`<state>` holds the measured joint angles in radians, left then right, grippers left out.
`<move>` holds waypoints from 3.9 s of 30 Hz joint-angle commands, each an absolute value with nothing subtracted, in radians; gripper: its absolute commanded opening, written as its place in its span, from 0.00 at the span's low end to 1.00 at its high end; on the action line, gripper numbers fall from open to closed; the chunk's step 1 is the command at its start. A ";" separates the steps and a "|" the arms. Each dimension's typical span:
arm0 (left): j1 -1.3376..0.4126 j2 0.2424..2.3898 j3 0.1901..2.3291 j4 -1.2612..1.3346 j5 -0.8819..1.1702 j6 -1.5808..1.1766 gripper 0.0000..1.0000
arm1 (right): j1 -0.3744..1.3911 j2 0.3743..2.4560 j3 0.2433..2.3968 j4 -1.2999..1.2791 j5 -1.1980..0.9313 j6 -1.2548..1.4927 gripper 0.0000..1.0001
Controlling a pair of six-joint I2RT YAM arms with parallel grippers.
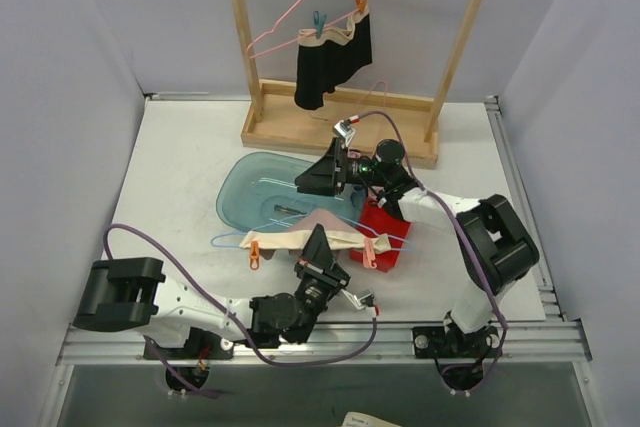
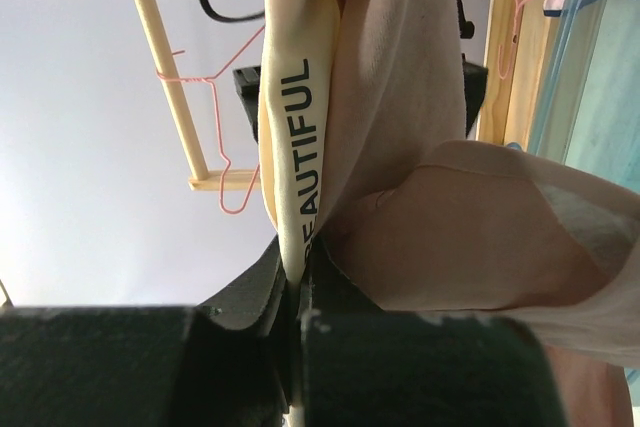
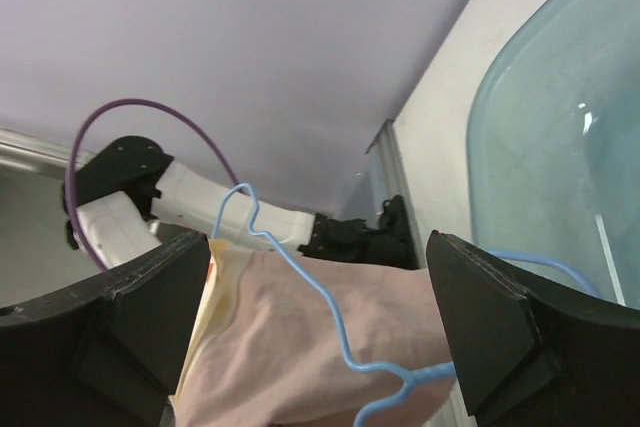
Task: Remove the underwear clipped to the hanger
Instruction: Remove the underwear from the hanger.
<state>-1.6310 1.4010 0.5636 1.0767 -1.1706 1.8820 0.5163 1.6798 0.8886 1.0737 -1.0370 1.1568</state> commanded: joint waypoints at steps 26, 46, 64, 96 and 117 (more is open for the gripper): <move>-1.614 1.336 0.563 1.222 -1.230 1.945 0.03 | 0.380 1.299 1.043 -0.040 -0.523 0.327 0.82; -1.439 1.083 1.568 -1.040 -0.748 -0.054 0.03 | 0.301 0.888 0.830 0.043 -0.267 0.575 0.93; -1.016 1.025 1.503 -0.933 -0.014 -0.227 0.03 | 0.403 0.770 0.745 0.361 -0.772 0.371 0.75; -0.997 1.203 1.434 -1.170 0.466 0.080 0.03 | 0.472 1.042 1.114 -0.113 -0.977 0.021 0.89; -1.039 1.178 1.396 -1.166 0.388 0.064 0.03 | 0.612 1.080 1.080 -0.084 -1.143 0.086 1.00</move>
<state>-1.0336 1.1877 1.3796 -1.1717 0.3820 0.0605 0.5755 1.0527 1.0698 -0.1188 -1.1015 0.0742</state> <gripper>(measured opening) 0.064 0.995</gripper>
